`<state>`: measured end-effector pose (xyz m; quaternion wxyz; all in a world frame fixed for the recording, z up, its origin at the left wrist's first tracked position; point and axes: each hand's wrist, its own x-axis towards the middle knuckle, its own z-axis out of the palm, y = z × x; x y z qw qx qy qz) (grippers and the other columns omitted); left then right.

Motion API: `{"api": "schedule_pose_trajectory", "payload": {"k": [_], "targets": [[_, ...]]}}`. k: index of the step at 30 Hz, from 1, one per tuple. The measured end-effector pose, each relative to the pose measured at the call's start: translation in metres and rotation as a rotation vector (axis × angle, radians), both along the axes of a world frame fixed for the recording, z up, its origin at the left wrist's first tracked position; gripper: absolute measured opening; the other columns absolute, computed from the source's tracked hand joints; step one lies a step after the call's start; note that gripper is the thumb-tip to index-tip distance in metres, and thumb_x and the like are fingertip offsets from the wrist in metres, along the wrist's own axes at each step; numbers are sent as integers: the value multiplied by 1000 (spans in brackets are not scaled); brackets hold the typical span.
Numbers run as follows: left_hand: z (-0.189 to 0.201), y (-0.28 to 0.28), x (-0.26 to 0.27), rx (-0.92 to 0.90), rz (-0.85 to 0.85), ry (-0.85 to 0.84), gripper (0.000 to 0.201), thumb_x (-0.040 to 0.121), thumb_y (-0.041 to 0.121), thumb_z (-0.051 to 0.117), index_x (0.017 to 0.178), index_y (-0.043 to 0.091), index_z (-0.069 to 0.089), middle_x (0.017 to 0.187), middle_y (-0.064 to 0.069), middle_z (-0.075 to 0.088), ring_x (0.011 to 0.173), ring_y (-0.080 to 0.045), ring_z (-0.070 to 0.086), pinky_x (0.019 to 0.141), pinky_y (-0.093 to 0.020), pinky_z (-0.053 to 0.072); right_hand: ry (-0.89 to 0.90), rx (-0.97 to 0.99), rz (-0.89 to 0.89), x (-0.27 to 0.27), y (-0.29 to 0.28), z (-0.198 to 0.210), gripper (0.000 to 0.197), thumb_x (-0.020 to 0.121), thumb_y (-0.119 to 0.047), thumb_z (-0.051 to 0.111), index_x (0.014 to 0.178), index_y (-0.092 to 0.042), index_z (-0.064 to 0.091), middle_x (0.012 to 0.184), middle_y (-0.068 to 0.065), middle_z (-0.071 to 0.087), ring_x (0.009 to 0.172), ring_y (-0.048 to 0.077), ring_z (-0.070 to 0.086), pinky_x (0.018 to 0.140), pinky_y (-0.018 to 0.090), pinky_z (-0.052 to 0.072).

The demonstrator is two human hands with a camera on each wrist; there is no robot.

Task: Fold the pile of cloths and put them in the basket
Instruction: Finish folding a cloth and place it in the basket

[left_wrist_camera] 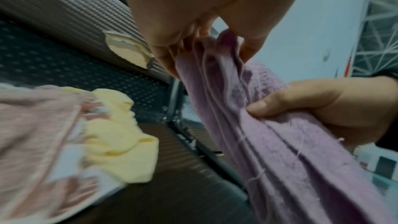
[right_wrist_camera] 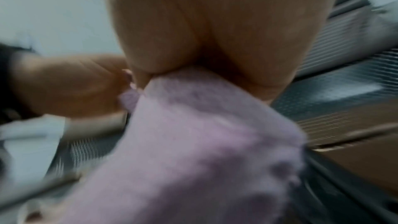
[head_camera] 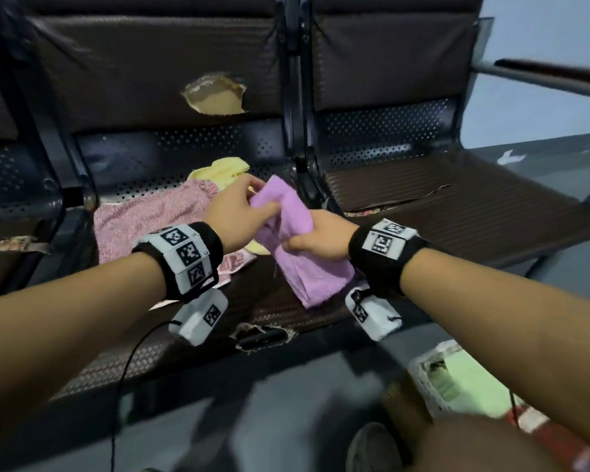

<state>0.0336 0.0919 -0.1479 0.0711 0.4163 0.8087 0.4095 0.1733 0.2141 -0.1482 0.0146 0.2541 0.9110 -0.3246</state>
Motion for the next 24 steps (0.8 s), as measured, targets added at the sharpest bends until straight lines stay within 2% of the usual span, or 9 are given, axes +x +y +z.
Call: {"api": "schedule_pose_trajectory", "payload": {"k": [4, 7, 8, 11, 13, 16, 19, 22, 24], "targets": [[21, 46, 61, 163, -102, -261, 77, 71, 59, 78, 130, 18, 52, 117, 5, 64, 101, -9, 62, 85, -24, 50, 256, -385, -245, 87, 14, 20, 42, 83, -35, 75, 120, -18, 67, 117, 3, 71, 108, 20, 67, 99, 43, 51], [22, 83, 138, 66, -323, -678, 107, 58, 63, 81, 141, 7, 43, 132, -7, 62, 115, -22, 65, 99, -42, 52, 452, -517, -407, 162, 24, 25, 40, 87, -24, 70, 127, -20, 63, 119, 3, 72, 111, 22, 68, 103, 47, 51], [18, 91, 166, 22, -392, -807, 102, 61, 61, 81, 141, 7, 46, 132, -9, 63, 114, -24, 66, 100, -43, 53, 510, -557, -474, 187, 26, 24, 41, 88, -20, 68, 128, -19, 61, 120, 5, 72, 112, 24, 68, 102, 48, 51], [5, 113, 252, -140, -627, -1018, 51, 85, 47, 70, 123, 13, 68, 115, -8, 73, 106, -24, 71, 95, -39, 54, 659, -655, -739, 266, 25, 13, 36, 87, -12, 62, 123, -16, 63, 116, 11, 73, 108, 28, 70, 100, 48, 54], [-8, 121, 304, -288, -713, -975, 35, 90, 40, 66, 112, 13, 73, 104, -5, 76, 95, -20, 74, 85, -32, 56, 701, -721, -947, 320, 18, -4, 35, 83, -18, 60, 117, -11, 67, 112, 13, 74, 106, 30, 71, 101, 50, 52], [-40, 124, 371, -423, -861, -818, 13, 94, 17, 61, 90, 11, 70, 82, -2, 75, 63, -8, 70, 54, -16, 51, 681, -800, -1316, 392, 1, -42, 45, 86, -27, 57, 123, -2, 64, 114, 19, 73, 107, 38, 69, 103, 54, 49], [-82, 125, 424, -623, -984, -542, 16, 93, 23, 62, 96, 9, 70, 106, -14, 74, 76, -19, 70, 59, -25, 51, 547, -797, -1590, 439, -23, -84, 49, 87, -28, 53, 128, 0, 59, 119, 21, 69, 107, 39, 67, 101, 52, 51], [-117, 125, 462, -790, -1054, -243, 22, 90, 31, 64, 86, 10, 67, 95, -14, 69, 77, -21, 66, 55, -22, 44, 416, -830, -1778, 465, -41, -120, 50, 87, -31, 55, 129, -5, 57, 119, 19, 67, 109, 37, 63, 99, 53, 50], [-135, 124, 477, -863, -1067, -136, 26, 90, 31, 63, 92, 6, 69, 99, -15, 69, 85, -26, 66, 61, -23, 42, 380, -897, -1838, 475, -49, -139, 40, 91, -30, 55, 121, -4, 61, 105, 16, 68, 97, 32, 63, 88, 43, 53]]}}
